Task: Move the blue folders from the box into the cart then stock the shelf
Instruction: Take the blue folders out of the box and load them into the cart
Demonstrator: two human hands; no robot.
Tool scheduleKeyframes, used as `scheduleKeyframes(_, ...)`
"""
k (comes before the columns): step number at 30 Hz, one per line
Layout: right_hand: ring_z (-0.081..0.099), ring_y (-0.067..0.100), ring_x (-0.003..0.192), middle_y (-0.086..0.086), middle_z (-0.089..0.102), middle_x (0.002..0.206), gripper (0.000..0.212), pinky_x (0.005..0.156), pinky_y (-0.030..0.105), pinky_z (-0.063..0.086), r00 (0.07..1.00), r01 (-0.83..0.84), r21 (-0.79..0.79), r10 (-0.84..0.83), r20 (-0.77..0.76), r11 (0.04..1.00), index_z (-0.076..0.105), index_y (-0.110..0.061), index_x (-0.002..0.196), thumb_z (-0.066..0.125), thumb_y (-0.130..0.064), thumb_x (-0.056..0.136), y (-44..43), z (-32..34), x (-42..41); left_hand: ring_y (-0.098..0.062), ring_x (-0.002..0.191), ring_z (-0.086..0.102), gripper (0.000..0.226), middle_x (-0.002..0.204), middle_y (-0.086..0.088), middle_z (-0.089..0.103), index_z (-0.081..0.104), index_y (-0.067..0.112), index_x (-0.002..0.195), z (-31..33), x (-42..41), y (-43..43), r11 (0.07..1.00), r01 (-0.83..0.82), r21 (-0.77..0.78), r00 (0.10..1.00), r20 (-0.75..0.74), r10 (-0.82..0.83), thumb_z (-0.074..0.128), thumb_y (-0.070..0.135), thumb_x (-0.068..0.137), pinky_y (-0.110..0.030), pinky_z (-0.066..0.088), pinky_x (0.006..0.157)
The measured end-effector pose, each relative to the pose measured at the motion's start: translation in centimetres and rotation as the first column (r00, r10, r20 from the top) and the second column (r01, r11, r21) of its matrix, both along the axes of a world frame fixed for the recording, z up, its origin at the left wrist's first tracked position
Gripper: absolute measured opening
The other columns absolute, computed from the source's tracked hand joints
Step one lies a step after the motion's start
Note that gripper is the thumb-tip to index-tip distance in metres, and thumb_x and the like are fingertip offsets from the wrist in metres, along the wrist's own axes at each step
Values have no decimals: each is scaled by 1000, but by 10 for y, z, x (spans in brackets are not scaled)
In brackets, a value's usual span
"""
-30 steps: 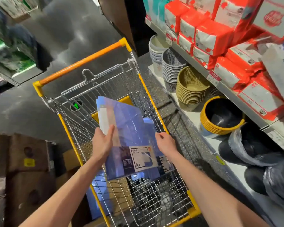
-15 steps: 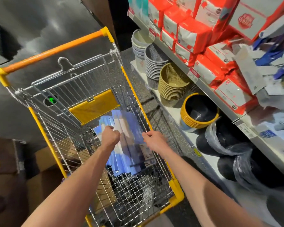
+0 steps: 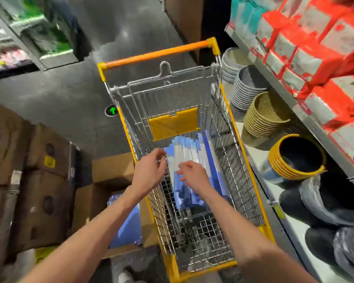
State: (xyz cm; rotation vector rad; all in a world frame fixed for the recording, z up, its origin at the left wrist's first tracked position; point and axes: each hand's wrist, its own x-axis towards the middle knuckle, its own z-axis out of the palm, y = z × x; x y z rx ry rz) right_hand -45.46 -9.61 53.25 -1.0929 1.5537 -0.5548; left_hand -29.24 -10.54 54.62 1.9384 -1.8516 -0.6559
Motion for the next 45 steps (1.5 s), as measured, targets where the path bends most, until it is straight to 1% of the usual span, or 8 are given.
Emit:
scheduleKeyframes(5, 69, 19, 80, -1, 74, 86, 20, 73, 38, 54, 990, -94, -88, 85, -109, 992, 63, -25, 83, 52, -30, 99, 29, 21, 102, -10, 64, 64, 12, 76, 10, 70, 65, 27, 97, -2, 110, 50, 987, -147, -62, 973, -190, 133, 54, 30, 100, -32, 51, 67)
scheduleKeyframes(8, 56, 20, 69, -3, 60, 68, 27, 67, 31, 42, 923, -259, -147, 200, -329, 955, 57, -25, 72, 52, -29, 98, 49, 16, 167, -5, 64, 67, 12, 76, 11, 71, 65, 29, 93, -22, 188, 85, 982, -189, -11, 940, -290, 178, 55, 29, 100, -31, 55, 69)
scheduleKeyframes(13, 62, 36, 105, 21, 69, 110, 27, 80, 36, 42, 763, -502, -3, 442, -472, 865, 69, 0, 105, 51, -18, 100, 82, 19, 282, -4, 58, 67, 12, 71, 9, 70, 63, 29, 91, -51, 308, 154, 954, -269, 129, 911, -286, 296, 56, 31, 99, -33, 57, 66)
scheduleKeyframes(22, 62, 34, 103, 17, 70, 112, 29, 81, 36, 45, 622, -663, 157, 655, -429, 732, 69, -4, 110, 47, -20, 101, 135, -26, 369, -13, 58, 70, 16, 76, 6, 73, 64, 17, 93, -87, 383, 202, 882, -359, 305, 843, -300, 447, 55, 29, 100, -37, 59, 66)
scheduleKeyframes(28, 61, 32, 96, 14, 68, 104, 29, 81, 39, 47, 624, -645, 236, 679, -388, 727, 66, -1, 103, 44, -20, 101, 127, -56, 349, -11, 61, 70, 20, 89, 2, 73, 62, 17, 108, -109, 375, 192, 869, -271, 414, 886, -245, 393, 52, 33, 103, -20, 52, 55)
scheduleKeyframes(32, 54, 25, 82, 8, 58, 87, 27, 70, 34, 38, 634, -623, 278, 681, -367, 731, 54, -13, 87, 42, -30, 104, 108, -80, 331, -13, 69, 72, 17, 89, 2, 70, 61, 17, 115, -129, 364, 177, 815, -282, 505, 863, -238, 446, 53, 28, 104, -29, 62, 65)
scheduleKeyframes(38, 56, 16, 75, 9, 67, 96, 34, 61, 25, 36, 718, -531, 347, 628, -300, 773, 61, -8, 112, 38, -31, 107, 76, -131, 318, -14, 71, 72, 19, 87, 2, 71, 62, 17, 114, -167, 359, 144, 725, -332, 604, 812, -207, 545, 54, 29, 102, -45, 62, 71)
scheduleKeyframes(45, 61, 34, 108, 17, 67, 113, 29, 79, 30, 43, 768, -415, 406, 553, -324, 814, 63, -6, 117, 44, -22, 102, 53, -222, 331, -12, 68, 73, 27, 94, 4, 72, 59, 17, 122, -256, 373, 113, 658, -346, 669, 782, -181, 596, 53, 33, 102, -21, 52, 56)
